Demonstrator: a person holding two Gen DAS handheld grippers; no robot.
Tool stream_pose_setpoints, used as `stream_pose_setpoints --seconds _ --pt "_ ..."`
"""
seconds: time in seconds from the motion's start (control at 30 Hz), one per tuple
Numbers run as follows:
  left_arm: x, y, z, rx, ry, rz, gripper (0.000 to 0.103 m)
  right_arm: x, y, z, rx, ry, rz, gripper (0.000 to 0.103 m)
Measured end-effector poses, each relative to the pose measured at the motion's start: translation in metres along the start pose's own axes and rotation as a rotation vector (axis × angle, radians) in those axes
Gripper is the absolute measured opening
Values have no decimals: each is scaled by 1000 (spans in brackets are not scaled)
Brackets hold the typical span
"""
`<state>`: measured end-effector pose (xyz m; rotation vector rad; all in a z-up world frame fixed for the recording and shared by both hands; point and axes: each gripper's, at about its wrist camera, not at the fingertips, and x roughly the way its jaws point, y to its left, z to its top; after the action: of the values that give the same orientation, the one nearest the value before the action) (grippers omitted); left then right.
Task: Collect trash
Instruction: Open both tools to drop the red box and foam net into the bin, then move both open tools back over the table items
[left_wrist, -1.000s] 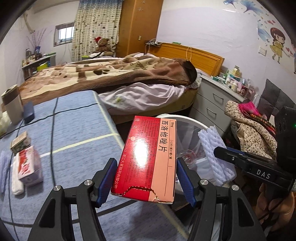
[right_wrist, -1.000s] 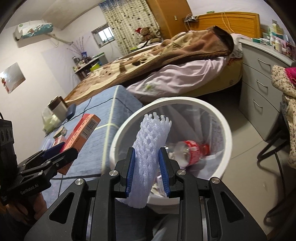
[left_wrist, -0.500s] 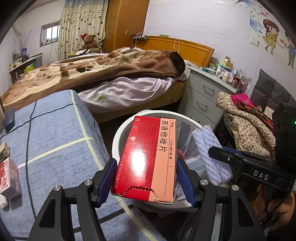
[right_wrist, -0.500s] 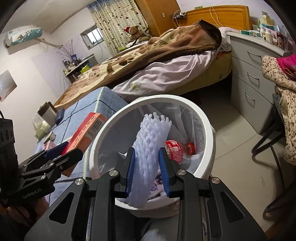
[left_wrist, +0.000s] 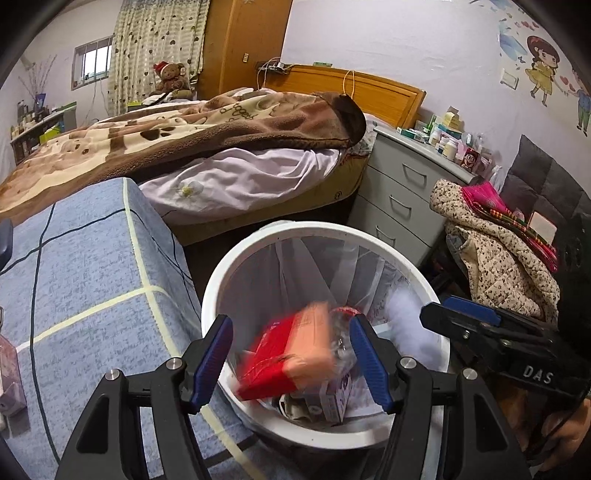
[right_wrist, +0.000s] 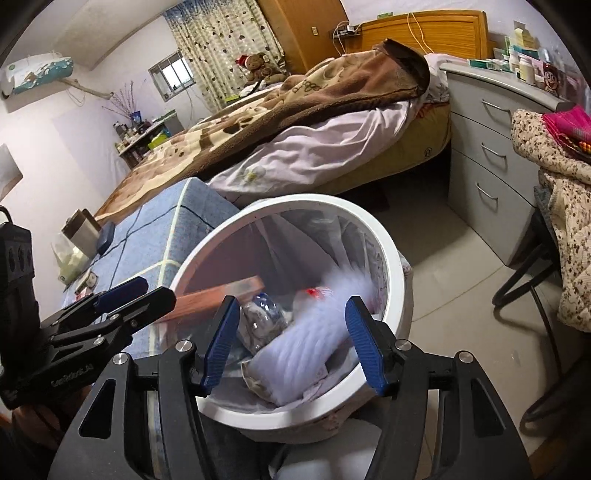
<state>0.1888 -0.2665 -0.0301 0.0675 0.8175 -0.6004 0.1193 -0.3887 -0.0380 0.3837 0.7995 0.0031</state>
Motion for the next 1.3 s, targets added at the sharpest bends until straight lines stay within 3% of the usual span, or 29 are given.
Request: stream_pose_setpoints --seconds 0.33,1.3 --pt "-26 11 -6 -29 -29 22 65 -8 14 0 -33 -1 17 61" --pt "-151 85 -68 -195 -135 190 65 -31 121 -25 -278 -2 164 61"
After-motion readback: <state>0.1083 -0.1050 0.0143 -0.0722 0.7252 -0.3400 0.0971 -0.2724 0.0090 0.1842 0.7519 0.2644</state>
